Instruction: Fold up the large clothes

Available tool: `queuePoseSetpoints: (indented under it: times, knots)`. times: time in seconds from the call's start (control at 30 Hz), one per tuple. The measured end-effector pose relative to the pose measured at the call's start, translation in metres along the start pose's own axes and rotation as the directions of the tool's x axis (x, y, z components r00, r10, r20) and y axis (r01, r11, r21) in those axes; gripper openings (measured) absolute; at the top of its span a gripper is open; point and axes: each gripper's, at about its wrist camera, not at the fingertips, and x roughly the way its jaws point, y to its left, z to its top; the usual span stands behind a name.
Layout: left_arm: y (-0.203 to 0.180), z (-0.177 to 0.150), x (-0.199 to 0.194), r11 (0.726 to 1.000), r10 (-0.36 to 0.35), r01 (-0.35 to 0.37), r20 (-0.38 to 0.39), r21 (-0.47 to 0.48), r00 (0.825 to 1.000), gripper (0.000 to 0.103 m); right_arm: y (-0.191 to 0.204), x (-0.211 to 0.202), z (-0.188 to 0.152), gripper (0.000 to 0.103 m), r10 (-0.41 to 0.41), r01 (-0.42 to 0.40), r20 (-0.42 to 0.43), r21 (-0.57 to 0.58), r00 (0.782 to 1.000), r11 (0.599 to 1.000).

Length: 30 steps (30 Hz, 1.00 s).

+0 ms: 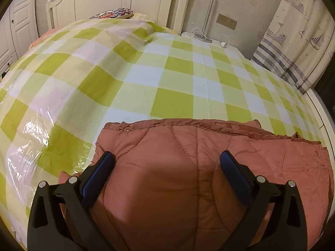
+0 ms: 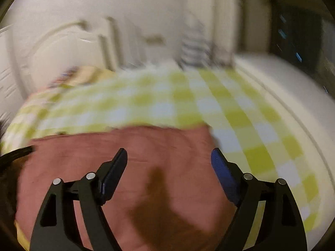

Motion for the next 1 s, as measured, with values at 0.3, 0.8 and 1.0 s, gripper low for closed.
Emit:
queuePoseSetpoints:
  times: [0.3, 0.8, 1.0]
  knots:
    - [0.0, 0.0, 0.0, 1.0, -0.008, 0.008, 0.003, -0.008, 1.0, 0.101, 0.142, 0.024, -0.062, 0.09, 0.105, -0.171, -0.186, -0.387, 0.977, 0.906]
    - [-0.001, 0.0, 0.001, 1.0, -0.014, 0.014, 0.004, -0.005, 1.0, 0.101, 0.012, 0.031, -0.052, 0.092, 0.013, -0.028, -0.141, -0.098, 0.99, 0.995]
    - [-0.012, -0.004, -0.03, 0.999, 0.034, -0.035, 0.081, 0.006, 0.996, 0.099, 0.019, 0.034, -0.056, 0.095, 0.011, -0.028, -0.145, -0.111, 0.989, 0.993]
